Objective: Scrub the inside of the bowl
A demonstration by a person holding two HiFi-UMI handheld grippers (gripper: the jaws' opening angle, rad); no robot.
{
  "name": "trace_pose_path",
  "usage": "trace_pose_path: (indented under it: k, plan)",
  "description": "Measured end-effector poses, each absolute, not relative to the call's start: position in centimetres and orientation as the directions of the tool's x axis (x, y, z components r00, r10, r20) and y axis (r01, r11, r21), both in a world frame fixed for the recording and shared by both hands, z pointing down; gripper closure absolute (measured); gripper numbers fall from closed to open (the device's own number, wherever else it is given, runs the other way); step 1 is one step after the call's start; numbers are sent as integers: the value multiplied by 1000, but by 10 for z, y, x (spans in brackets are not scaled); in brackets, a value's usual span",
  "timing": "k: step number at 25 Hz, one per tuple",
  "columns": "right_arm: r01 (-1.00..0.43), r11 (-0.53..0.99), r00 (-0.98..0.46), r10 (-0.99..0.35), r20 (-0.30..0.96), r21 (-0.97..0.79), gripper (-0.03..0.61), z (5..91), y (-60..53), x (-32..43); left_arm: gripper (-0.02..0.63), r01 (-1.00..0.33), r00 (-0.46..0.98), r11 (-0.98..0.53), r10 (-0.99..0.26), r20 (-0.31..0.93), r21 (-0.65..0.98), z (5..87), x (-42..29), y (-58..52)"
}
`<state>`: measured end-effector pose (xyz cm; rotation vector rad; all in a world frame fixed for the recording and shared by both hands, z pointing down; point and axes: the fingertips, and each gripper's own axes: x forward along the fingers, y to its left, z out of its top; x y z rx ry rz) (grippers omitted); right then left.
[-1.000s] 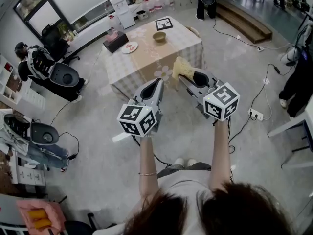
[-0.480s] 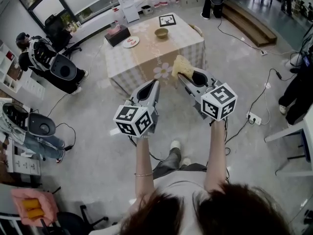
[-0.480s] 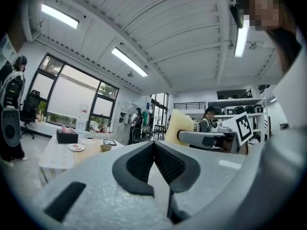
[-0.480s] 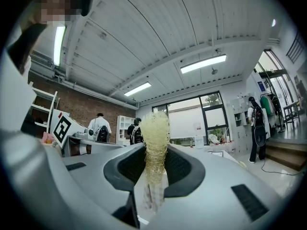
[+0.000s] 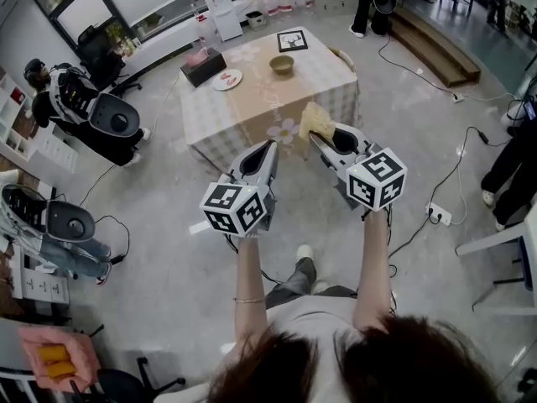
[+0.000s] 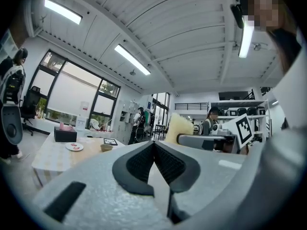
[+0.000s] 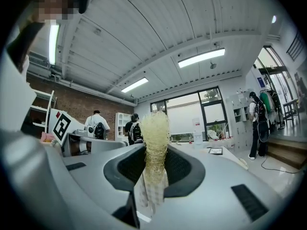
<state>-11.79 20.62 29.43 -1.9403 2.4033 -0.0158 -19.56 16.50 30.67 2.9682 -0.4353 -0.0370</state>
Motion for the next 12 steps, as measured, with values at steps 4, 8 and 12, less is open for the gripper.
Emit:
trace_pose_path:
  k: [4, 8, 12]
  plan:
    - [-974, 219, -217, -976, -32, -55, 483, 301, 177, -102, 601, -278, 960, -949, -280, 3, 149, 310, -176, 135]
    - [-972, 224, -223, -975, -23, -76, 483, 311, 149, -89, 601, -275, 961, -947, -277, 16, 168, 319, -159, 107]
    - [-972, 217, -218, -976, -1, -85, 483, 319, 125, -76, 601, -268, 963, -948, -267, 28, 171, 325, -143, 84]
